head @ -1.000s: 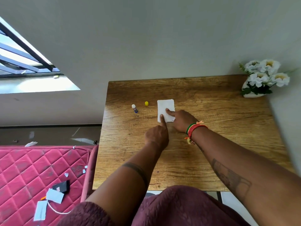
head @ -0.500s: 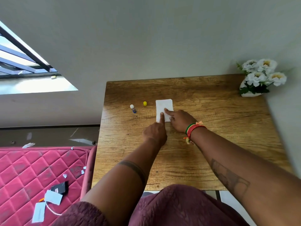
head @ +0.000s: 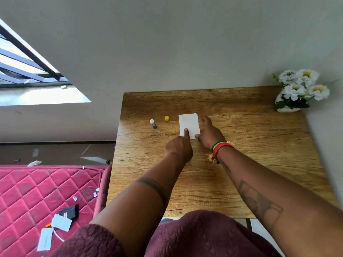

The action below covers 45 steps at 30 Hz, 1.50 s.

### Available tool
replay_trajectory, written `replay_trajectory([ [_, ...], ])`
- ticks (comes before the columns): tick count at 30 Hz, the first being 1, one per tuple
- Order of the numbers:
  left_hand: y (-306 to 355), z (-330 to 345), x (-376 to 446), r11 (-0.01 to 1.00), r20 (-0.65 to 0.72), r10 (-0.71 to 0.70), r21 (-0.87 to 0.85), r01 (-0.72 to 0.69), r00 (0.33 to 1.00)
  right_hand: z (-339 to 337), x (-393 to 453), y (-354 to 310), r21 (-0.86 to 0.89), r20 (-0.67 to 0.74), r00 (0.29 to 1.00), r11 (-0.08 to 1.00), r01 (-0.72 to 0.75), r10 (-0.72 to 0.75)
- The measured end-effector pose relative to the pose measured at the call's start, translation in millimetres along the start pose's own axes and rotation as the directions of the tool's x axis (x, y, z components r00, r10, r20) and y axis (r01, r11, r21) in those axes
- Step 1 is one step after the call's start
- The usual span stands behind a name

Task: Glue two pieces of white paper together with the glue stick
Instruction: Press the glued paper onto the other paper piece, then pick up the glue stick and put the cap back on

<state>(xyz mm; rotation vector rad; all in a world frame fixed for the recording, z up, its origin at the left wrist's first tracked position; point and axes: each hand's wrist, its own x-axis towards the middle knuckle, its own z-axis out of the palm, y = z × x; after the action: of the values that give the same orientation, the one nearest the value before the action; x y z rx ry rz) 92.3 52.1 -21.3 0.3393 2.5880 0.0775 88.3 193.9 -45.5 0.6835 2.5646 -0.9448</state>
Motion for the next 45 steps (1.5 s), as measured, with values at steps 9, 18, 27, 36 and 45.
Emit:
replay_trajectory([
  [9,0,3,2,1.0,-0.003,-0.001,-0.003,0.001,1.0,-2,-8,2,-0.102,0.052,0.985,0.98,0.172,-0.168],
  [18,-2,0,4,0.999,0.009,0.011,-0.031,-0.011,1.0,7,-3,3,-0.365,0.129,0.968,0.898,0.246,-0.213],
  [27,-32,4,-14,0.99,-0.088,-0.039,-0.137,0.027,0.995,15,-10,-3,-0.43,0.051,0.991,0.894,0.13,-0.12],
  [36,-15,0,-21,0.98,-0.138,0.007,-0.197,-0.034,0.99,0,-4,4,-0.381,0.041,0.99,0.914,0.141,-0.136],
  [45,-24,0,-14,0.93,-0.172,-0.068,-0.369,0.0,0.983,-30,-6,21,-0.195,-0.101,0.971,0.961,0.194,-0.216],
])
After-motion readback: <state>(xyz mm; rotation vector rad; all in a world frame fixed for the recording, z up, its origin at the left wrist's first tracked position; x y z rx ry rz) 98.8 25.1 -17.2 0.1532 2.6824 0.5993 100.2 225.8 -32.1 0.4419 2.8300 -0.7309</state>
